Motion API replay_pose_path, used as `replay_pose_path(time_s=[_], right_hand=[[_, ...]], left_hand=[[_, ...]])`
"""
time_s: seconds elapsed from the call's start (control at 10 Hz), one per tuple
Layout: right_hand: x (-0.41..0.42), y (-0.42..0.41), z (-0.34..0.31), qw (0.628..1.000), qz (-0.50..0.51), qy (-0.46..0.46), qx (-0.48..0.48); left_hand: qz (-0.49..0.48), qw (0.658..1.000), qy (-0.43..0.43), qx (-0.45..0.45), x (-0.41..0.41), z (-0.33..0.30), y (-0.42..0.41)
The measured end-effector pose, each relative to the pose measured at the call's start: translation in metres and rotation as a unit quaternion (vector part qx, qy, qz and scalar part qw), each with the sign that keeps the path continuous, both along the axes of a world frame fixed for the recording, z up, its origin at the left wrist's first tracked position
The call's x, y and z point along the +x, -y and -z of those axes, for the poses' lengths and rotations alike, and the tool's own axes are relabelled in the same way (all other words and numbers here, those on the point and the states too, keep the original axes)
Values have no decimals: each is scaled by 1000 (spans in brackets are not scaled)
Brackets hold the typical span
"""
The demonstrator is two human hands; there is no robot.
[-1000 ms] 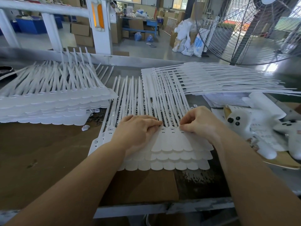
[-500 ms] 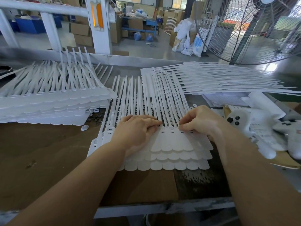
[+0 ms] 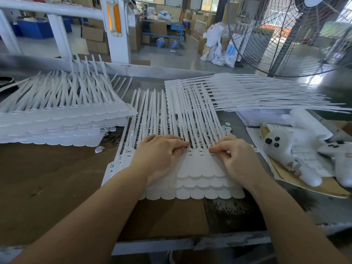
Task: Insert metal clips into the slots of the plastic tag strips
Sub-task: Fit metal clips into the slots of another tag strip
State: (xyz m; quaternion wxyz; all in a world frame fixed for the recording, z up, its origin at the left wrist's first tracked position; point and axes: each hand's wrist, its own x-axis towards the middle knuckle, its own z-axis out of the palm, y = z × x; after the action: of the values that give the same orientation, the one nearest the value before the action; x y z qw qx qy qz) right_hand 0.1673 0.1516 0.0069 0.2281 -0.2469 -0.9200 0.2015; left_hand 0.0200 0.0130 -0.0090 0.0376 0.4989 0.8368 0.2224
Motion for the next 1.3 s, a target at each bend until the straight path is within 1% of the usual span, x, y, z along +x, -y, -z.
replay_pose_path(time_s=[0.1, 0.3, 0.4, 0.5, 0.6, 0.7, 1.2, 1.3], right_hand=[[4, 4, 2, 1000, -3, -8, 11], [-8, 5, -4, 998, 53, -31, -10], [-24, 7, -7, 999, 54, -5, 8], [-36, 5, -12, 997, 55, 62, 1], [-43, 4, -18, 991, 69, 114, -29], [-49, 3, -21, 987, 71, 140, -27], [-65, -1, -11, 981, 103, 144, 76], [-64, -2, -11, 986, 89, 133, 50]], left_hand=[[1, 1000, -1, 0, 0, -1, 1], [0, 1000, -10, -3, 1, 0, 0], [0, 1000, -11, -10, 0, 0, 0], [0, 1000, -11, -12, -1, 0, -1], [1, 1000, -13, -14, -1, 1, -2], [3, 1000, -16, -17, -2, 1, -3], [3, 1000, -12, -20, -3, 1, -3], [4, 1000, -14, -23, -3, 1, -3]])
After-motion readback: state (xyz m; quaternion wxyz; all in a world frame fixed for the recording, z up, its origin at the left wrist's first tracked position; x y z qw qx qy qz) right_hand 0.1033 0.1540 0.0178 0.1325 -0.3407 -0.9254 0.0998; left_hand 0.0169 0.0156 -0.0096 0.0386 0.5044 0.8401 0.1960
